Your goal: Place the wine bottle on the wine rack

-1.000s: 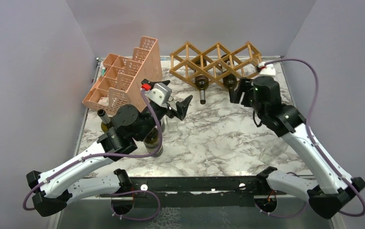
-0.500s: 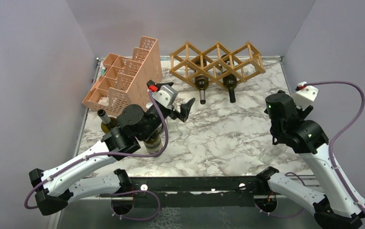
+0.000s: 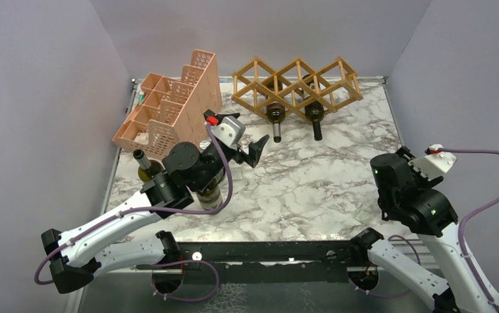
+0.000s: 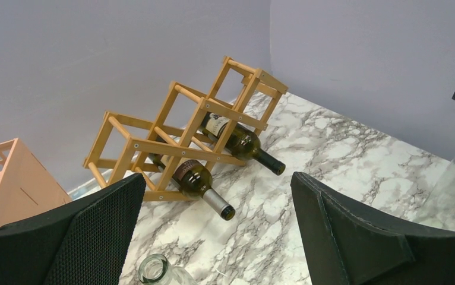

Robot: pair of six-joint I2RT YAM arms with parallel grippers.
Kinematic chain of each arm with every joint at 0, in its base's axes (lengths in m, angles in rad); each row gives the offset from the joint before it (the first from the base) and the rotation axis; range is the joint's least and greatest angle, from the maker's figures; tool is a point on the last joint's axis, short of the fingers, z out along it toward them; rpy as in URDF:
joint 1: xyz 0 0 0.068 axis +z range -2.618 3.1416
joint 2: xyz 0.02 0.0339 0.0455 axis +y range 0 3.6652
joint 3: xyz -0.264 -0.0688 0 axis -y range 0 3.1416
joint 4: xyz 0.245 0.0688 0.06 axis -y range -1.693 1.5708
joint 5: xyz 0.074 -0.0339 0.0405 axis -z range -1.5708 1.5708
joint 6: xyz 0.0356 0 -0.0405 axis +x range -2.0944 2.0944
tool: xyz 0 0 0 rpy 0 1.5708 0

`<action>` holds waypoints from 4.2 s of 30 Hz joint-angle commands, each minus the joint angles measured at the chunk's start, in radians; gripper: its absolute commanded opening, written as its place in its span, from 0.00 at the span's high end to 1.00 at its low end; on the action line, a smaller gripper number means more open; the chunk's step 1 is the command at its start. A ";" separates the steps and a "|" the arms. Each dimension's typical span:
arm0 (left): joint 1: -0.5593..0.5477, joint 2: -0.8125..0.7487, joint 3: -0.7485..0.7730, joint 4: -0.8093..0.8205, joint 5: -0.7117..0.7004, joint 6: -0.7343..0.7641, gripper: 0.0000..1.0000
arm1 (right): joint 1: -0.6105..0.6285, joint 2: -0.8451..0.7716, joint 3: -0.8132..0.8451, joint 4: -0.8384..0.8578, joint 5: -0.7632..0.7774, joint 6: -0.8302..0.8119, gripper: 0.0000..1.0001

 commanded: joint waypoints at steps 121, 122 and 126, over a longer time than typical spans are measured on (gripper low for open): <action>-0.054 0.651 0.179 0.430 0.669 1.159 1.00 | -0.002 0.087 0.323 0.048 -1.128 -0.603 0.40; -0.054 0.647 0.179 0.428 0.676 1.160 1.00 | -0.002 0.090 0.315 0.048 -1.116 -0.602 0.40; -0.054 0.631 0.174 0.420 0.695 1.173 1.00 | -0.003 0.095 0.282 0.046 -1.038 -0.575 0.40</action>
